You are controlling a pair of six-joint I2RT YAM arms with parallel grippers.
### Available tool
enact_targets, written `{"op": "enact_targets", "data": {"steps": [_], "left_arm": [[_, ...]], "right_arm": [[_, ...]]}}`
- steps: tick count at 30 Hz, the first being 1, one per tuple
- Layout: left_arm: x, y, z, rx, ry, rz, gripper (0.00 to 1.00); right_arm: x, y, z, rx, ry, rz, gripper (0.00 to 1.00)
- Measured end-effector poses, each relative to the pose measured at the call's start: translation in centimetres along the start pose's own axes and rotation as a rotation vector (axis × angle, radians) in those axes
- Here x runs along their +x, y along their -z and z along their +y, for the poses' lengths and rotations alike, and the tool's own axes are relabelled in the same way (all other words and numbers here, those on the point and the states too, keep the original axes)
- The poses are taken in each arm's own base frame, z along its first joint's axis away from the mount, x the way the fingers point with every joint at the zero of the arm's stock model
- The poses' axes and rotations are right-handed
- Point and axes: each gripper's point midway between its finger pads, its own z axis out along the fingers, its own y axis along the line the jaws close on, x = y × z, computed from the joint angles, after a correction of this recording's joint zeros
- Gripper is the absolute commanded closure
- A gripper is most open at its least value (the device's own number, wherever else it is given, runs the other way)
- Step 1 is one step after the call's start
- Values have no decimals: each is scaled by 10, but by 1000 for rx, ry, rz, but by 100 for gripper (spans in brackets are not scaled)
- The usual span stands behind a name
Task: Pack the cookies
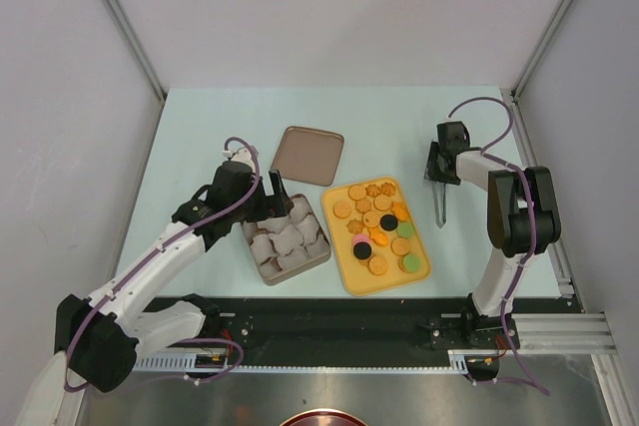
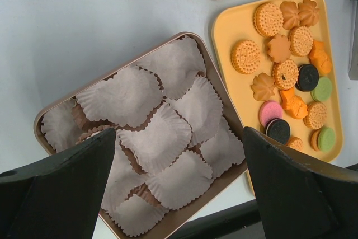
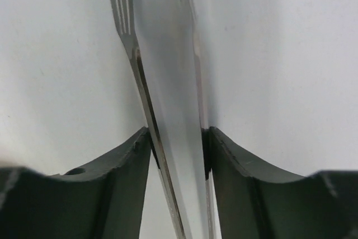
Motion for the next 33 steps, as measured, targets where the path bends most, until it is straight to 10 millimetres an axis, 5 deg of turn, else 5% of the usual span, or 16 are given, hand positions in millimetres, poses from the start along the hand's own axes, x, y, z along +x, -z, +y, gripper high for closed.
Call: {"op": "enact_targets", "data": {"steps": [4, 11, 14, 25, 33], "left_arm": [[0, 0, 0, 0, 0, 0, 0], [0, -1, 0, -2, 0, 2, 0], [1, -1, 1, -6, 0, 3, 0], [3, -4, 5, -30, 2, 11, 1], [4, -5, 3, -23, 34, 21, 3]], "right_arm": [[0, 1, 0, 2, -14, 2, 73], [18, 16, 1, -5, -64, 70, 78], [27, 32, 3, -16, -77, 97, 100], [-10, 121, 41, -346, -291, -23, 100], [-1, 161, 75, -602, -270, -18, 100]]}}
